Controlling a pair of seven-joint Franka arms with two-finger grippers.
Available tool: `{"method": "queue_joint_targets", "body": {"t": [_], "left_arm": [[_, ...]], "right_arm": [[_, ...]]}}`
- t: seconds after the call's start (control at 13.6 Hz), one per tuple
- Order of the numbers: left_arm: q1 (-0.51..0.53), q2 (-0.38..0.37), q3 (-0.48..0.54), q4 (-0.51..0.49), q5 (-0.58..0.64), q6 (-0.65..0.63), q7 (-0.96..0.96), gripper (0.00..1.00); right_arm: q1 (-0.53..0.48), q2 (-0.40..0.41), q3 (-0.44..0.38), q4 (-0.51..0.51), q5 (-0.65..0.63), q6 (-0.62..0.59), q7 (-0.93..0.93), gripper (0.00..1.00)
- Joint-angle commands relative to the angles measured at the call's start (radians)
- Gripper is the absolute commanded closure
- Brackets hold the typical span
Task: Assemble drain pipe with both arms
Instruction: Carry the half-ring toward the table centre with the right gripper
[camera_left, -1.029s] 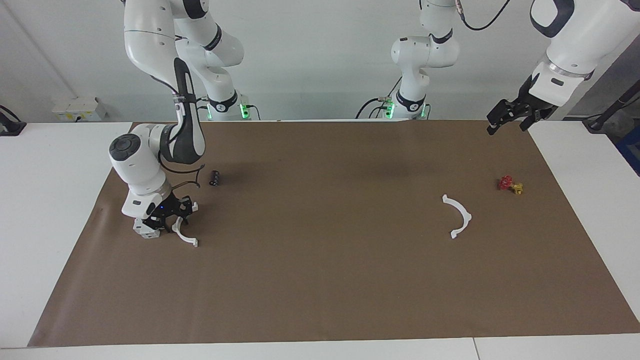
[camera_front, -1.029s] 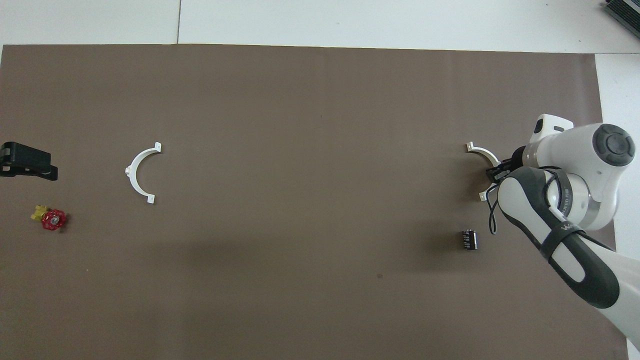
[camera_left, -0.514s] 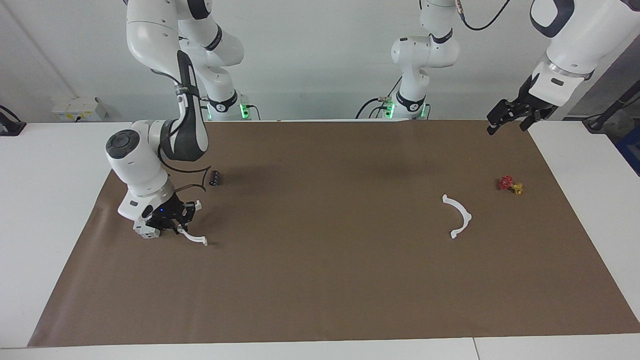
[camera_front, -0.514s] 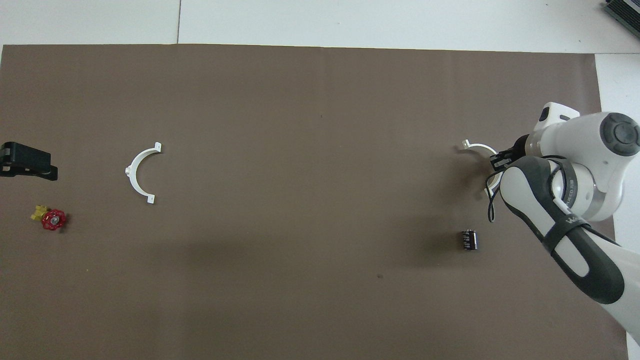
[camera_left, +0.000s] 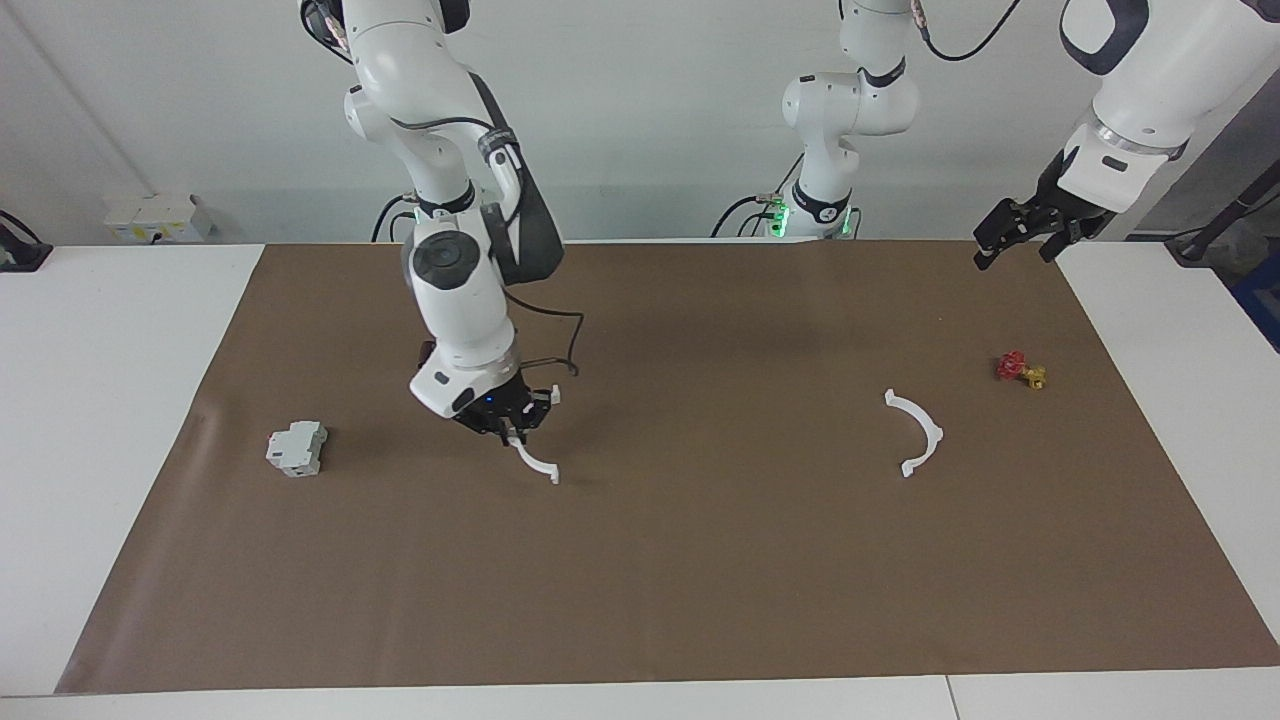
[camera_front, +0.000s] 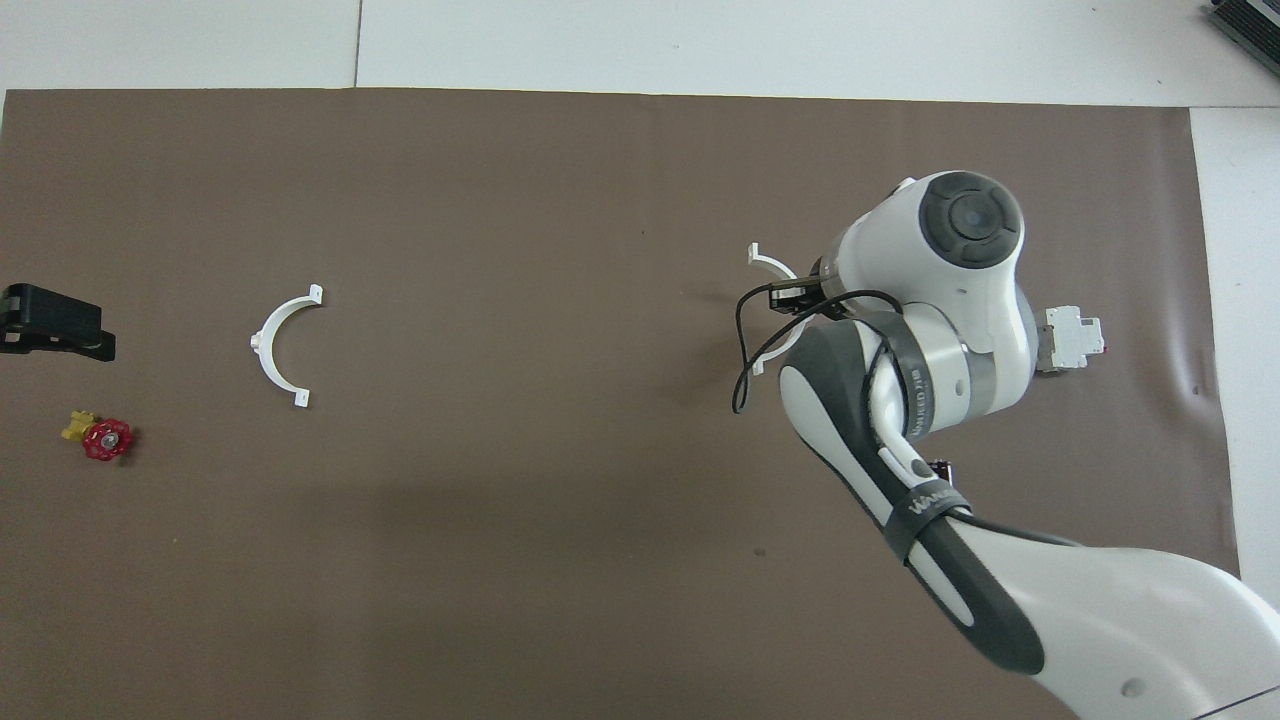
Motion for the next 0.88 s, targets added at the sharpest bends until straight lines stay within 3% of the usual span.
{"method": "queue_joint_targets", "body": {"t": [0.0, 0.37, 0.81], "left_arm": [[0.007, -0.013, -0.001, -0.001, -0.009, -0.014, 0.006, 0.0], [0.007, -0.013, -0.001, -0.001, -0.009, -0.014, 0.006, 0.0], [0.007, -0.013, -0.001, -0.001, -0.009, -0.014, 0.006, 0.0]], "right_arm": [[0.08, 0.101, -0.007, 0.102, -0.003, -0.017, 0.122, 1.0], [0.157, 0.121, -0.005, 0.087, -0.014, 0.016, 0.166, 1.0], [0.177, 0.109, -0.005, 0.005, -0.066, 0.058, 0.169, 1.0]]}}
